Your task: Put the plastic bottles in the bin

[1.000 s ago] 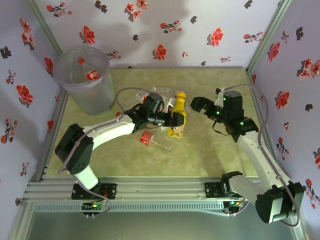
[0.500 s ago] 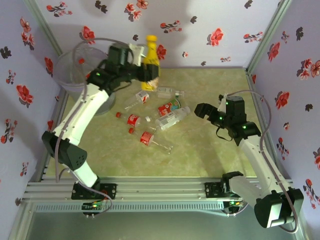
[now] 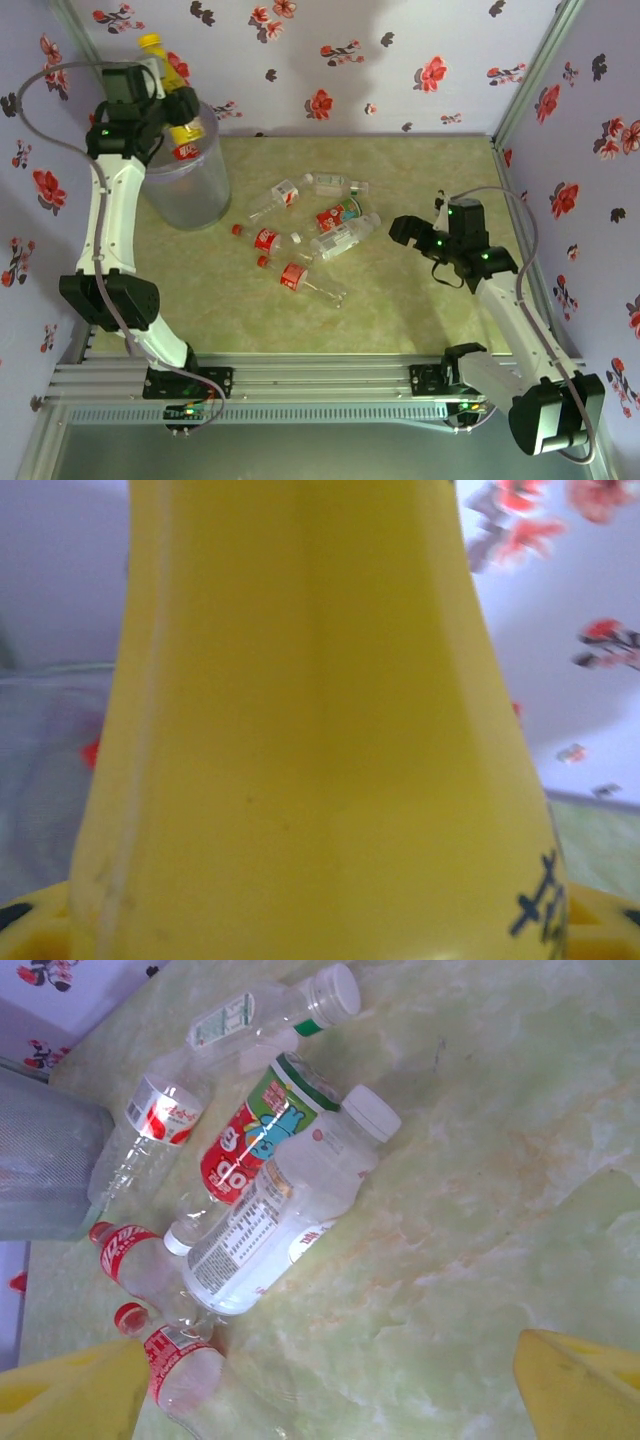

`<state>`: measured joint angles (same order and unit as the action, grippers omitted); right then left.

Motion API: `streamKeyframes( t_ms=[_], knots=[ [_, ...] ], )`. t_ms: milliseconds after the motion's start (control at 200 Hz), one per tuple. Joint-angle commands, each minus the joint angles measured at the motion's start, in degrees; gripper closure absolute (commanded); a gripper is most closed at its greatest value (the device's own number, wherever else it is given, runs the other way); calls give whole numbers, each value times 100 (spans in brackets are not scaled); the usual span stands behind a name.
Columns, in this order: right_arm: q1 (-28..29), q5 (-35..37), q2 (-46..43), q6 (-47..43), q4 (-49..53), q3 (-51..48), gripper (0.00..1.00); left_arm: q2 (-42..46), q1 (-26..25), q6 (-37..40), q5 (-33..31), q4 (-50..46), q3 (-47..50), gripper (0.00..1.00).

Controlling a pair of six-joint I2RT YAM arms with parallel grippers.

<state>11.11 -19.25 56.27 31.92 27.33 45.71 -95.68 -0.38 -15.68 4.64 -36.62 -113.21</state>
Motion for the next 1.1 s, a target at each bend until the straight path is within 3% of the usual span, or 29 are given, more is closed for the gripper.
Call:
streamKeyframes(
  t_ms=[0, 180, 280, 385, 595, 1025, 1095],
  knots=[
    [-19, 104, 58, -6, -131, -115, 6, -153, 241, 201, -410, 295, -96, 100],
    [-15, 157, 83, -33, -134, -167, 6, -212, 505, -163, -468, 1312, 713, 100],
    [-13, 127, 133, -24, -155, -203, 6, -298, 510, -151, -844, 1611, 1009, 100],
    [-18, 165, 137, -89, -85, -221, 6, -512, 521, -87, -1380, 1344, 940, 100],
    [-17, 224, 298, -117, -211, -295, 6, -738, 528, 126, -1741, 1069, 1153, 100],
    [-17, 241, 631, -151, -263, -225, 6, -1247, 522, -136, -1501, 1035, 1643, 100],
    [-13, 239, 632, -143, -278, -229, 6, -1337, 524, -146, -1485, 1008, 1623, 92]
  ],
)
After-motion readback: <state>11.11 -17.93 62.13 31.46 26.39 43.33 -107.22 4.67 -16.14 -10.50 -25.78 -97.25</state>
